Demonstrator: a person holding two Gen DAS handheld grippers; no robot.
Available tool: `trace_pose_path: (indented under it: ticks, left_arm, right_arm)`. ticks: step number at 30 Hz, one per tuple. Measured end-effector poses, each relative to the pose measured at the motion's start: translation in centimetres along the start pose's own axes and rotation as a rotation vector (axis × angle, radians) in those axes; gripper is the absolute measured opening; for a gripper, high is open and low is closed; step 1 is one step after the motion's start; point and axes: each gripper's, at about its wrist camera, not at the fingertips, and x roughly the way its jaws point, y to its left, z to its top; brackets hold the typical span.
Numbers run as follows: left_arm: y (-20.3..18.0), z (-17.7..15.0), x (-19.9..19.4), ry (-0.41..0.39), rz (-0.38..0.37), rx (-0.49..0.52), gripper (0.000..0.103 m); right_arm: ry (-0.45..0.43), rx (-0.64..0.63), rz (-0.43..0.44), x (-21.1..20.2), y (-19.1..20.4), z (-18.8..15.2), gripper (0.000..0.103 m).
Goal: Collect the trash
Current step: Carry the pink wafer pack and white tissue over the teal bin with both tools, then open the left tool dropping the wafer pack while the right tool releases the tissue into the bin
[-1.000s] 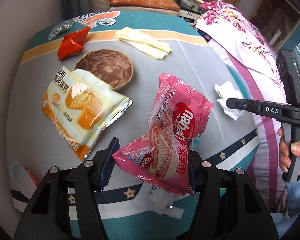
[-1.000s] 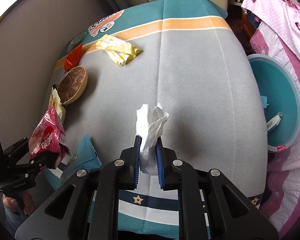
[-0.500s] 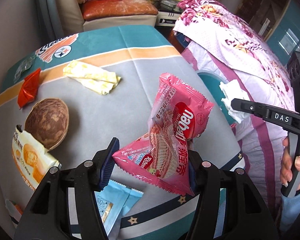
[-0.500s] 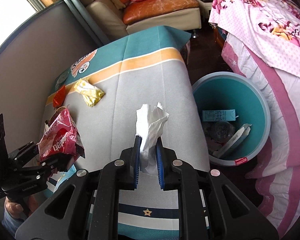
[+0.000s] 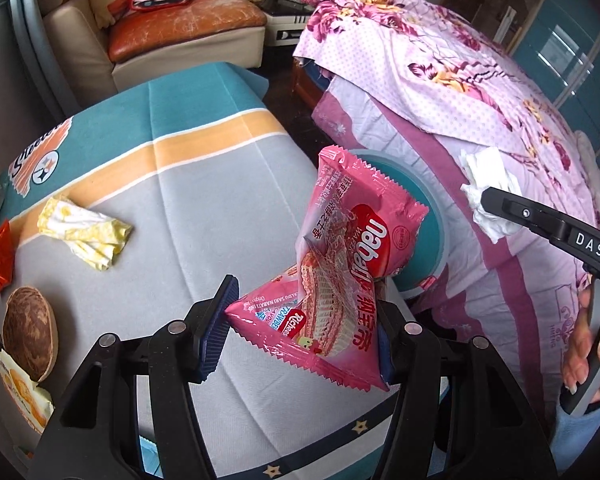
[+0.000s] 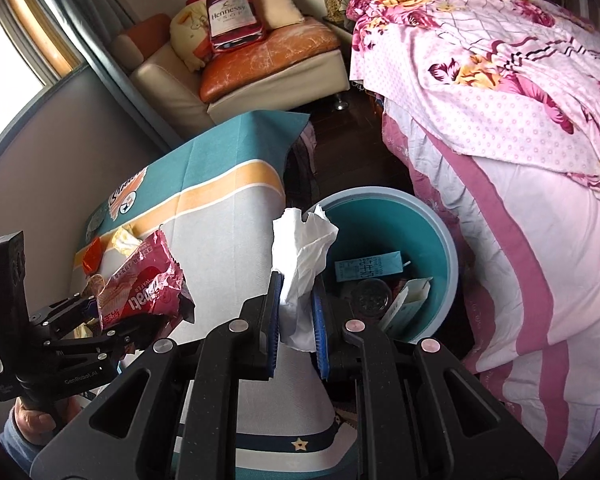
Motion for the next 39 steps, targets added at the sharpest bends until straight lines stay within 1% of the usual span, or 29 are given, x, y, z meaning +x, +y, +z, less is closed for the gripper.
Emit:
trace_pose_path:
  ticks: [5, 10, 18, 25, 27, 30, 31, 32, 33, 35, 39]
  left_arm:
    - [-3.0, 2.0, 2.0, 0.011, -0.012, 0.03, 0.06]
    - [-5.3, 3.2, 4.1, 0.025, -0.019, 0.059, 0.06]
    - [-6.7, 4.4, 7.7, 0.069, -0.011, 0.068, 0.06]
    - [-7.4, 5.6, 9.4, 0.084, -0.002, 0.081, 0.06]
    - [-7.7, 6.0, 9.7, 0.085, -0.001, 0.085, 0.063]
    - [-7.8, 6.3, 10.0, 0.078, 0.015, 0.081, 0.074]
    - [-7.7, 6.3, 10.1, 0.077, 0.02, 0.075, 0.08]
    - [-7.6, 6.4, 10.2, 0.079, 0.021, 0.068, 0.083]
    - [-7.4, 6.3, 10.4, 0.085, 0.019, 0.062, 0.084]
    - [-7.2, 6.1, 10.5, 0.093, 0.017, 0.054, 0.09]
    - [-6.7, 5.7, 10.2, 0.089, 0.008, 0.042, 0.091]
  right_arm:
    - [-0.004, 0.034, -0.008, 0.2, -2.4, 0.4, 0.014]
    - [0.0, 0.05, -0.02, 0.9, -4.2, 0.8, 0.014]
    - [0.025, 0.093, -0.034, 2.7, -6.8, 1.1, 0.014]
    - [0.043, 0.127, -0.051, 3.6, -8.6, 1.0, 0.014]
    - [0.043, 0.133, -0.054, 3.7, -8.8, 1.1, 0.014]
    - [0.044, 0.135, -0.055, 3.7, -9.0, 1.3, 0.014]
    - [0.045, 0.134, -0.056, 3.8, -9.0, 1.3, 0.014]
    - [0.045, 0.133, -0.056, 3.8, -8.9, 1.4, 0.014]
    - [0.046, 0.132, -0.057, 3.8, -8.9, 1.4, 0.014]
    - [0.048, 0.133, -0.058, 3.9, -8.8, 1.5, 0.014]
    - [0.059, 0.131, -0.064, 4.5, -8.6, 1.5, 0.014]
